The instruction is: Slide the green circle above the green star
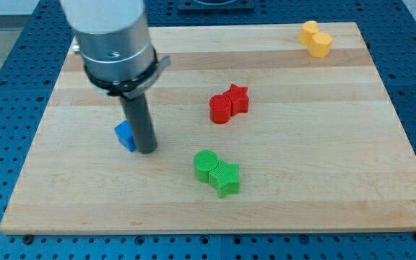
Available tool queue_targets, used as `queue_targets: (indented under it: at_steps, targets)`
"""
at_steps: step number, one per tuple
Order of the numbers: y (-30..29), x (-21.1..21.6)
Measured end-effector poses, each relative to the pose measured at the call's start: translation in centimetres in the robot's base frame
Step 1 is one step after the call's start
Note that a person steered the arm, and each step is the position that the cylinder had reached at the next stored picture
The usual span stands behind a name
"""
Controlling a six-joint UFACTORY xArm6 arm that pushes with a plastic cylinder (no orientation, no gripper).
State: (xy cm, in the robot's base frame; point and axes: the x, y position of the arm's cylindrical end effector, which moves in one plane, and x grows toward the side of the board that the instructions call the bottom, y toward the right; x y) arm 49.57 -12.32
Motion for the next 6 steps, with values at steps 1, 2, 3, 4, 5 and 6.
queue_targets:
  at_steps: [1, 2, 3, 4, 5, 6]
  targets:
    - [-2.1, -0.6]
    - [-3.0, -1.9]
    - [-4.4, -3.1]
    - [-5.8, -4.3]
    - [-6.7, -5.4]
    - [-5.9, -5.7]
